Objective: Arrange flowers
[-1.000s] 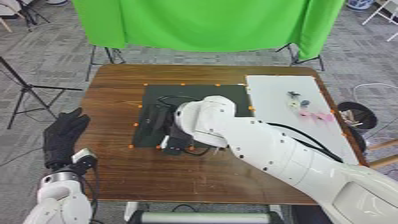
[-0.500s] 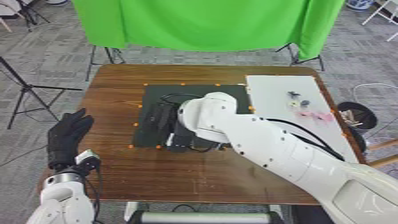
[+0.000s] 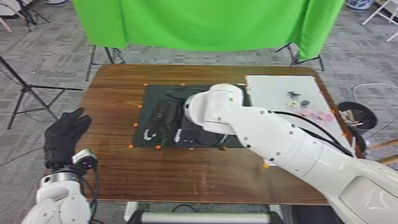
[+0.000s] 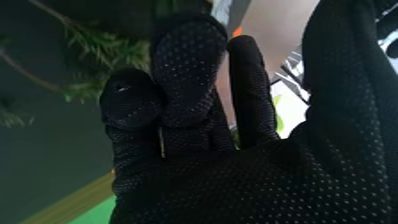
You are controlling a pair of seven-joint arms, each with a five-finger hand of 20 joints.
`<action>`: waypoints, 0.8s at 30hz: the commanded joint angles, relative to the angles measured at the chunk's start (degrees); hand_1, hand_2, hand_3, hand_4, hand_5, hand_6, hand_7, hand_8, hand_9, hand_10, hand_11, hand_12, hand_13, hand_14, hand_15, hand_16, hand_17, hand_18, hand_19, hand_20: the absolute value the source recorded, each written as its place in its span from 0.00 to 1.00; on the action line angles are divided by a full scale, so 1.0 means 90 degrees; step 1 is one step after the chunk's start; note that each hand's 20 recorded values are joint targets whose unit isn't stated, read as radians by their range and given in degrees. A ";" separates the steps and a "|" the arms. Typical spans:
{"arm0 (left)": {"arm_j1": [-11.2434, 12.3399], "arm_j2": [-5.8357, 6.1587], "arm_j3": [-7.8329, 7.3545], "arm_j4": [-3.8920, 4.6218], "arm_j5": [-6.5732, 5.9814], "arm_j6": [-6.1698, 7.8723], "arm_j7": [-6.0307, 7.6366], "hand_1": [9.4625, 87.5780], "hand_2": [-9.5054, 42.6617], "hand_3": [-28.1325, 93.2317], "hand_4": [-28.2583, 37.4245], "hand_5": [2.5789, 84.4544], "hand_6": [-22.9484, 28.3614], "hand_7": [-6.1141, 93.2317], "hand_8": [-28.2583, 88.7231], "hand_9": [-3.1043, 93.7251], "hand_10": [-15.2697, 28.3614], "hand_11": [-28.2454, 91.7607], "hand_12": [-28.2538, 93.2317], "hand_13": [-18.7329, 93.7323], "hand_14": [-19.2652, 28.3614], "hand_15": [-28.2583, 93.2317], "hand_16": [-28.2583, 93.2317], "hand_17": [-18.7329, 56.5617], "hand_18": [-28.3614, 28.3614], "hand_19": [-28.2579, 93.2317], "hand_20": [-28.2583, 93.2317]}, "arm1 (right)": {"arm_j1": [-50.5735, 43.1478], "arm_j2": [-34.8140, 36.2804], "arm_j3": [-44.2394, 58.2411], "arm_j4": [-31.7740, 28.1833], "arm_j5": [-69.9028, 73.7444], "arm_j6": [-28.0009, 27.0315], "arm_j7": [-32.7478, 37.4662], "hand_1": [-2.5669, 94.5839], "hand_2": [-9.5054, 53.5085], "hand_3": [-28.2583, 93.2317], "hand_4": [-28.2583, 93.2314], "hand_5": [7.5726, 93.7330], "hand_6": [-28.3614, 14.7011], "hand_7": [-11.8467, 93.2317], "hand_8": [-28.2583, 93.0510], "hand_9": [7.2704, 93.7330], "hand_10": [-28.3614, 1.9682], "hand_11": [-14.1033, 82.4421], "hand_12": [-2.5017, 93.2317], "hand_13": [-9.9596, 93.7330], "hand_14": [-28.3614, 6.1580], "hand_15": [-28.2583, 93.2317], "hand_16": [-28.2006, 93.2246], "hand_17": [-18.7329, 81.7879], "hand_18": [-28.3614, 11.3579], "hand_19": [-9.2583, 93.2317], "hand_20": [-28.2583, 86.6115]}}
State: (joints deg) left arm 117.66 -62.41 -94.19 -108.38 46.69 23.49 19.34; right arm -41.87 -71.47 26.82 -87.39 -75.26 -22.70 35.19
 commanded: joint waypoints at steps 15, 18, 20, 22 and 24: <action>0.0394 -0.0188 -0.0202 -0.0109 0.0070 0.0023 -0.0023 0.27 0.35 0.79 0.00 0.65 0.49 0.24 0.17 0.58 0.70 0.44 0.32 0.55 0.73 0.41 0.20 0.53 0.72 0.32 0.45 | -0.1687 0.3601 0.2721 -0.2940 -0.3431 -0.0141 -0.0093 0.22 0.00 0.72 0.08 0.32 0.52 0.15 0.21 0.40 0.14 0.20 0.26 0.76 0.40 0.71 0.48 0.65 0.20 0.96 0.65; 0.0384 -0.0183 -0.0164 -0.0131 0.0094 0.0035 0.0015 0.27 0.34 0.79 0.00 0.65 0.49 0.24 0.17 0.58 0.70 0.44 0.32 0.55 0.74 0.42 0.20 0.53 0.72 0.32 0.45 | -0.2073 0.3902 0.2970 -0.2921 -0.3802 -0.0166 -0.0060 0.20 0.00 0.68 0.04 0.30 0.50 0.13 0.22 0.39 0.11 0.19 0.25 0.77 0.39 0.71 0.48 0.65 0.19 0.96 0.66; 0.0373 -0.0185 -0.0146 -0.0124 0.0079 0.0026 0.0017 0.27 0.34 0.79 0.00 0.65 0.49 0.24 0.17 0.58 0.70 0.44 0.32 0.56 0.74 0.42 0.20 0.53 0.72 0.32 0.45 | -0.2179 0.3974 0.2969 -0.2819 -0.4057 -0.0104 -0.0007 0.21 0.00 0.67 0.02 0.32 0.51 0.14 0.22 0.42 0.12 0.20 0.25 0.77 0.38 0.71 0.47 0.65 0.19 0.95 0.66; 0.0357 -0.0183 -0.0108 -0.0125 0.0091 0.0026 0.0009 0.27 0.34 0.79 0.00 0.65 0.49 0.24 0.17 0.58 0.70 0.44 0.32 0.56 0.73 0.42 0.20 0.53 0.72 0.32 0.45 | -0.2253 0.4073 0.2997 -0.2709 -0.4071 -0.0042 0.0063 0.20 0.00 0.69 0.02 0.36 0.55 0.16 0.21 0.47 0.18 0.22 0.26 0.78 0.38 0.72 0.48 0.65 0.18 0.96 0.66; 0.0354 -0.0189 -0.0113 -0.0123 0.0128 -0.0004 -0.0001 0.28 0.34 0.79 0.00 0.65 0.49 0.24 0.17 0.59 0.69 0.44 0.32 0.56 0.73 0.42 0.20 0.53 0.72 0.33 0.45 | -0.2384 0.4132 0.3091 -0.2622 -0.4059 -0.0009 0.0140 0.20 0.00 0.71 0.03 0.41 0.57 0.18 0.21 0.53 0.23 0.25 0.27 0.79 0.39 0.73 0.48 0.65 0.18 0.96 0.66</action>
State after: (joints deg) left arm 120.52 -63.49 -95.60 -109.10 47.09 23.57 19.32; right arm -59.05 -37.71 53.69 -114.53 -109.29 -24.30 34.70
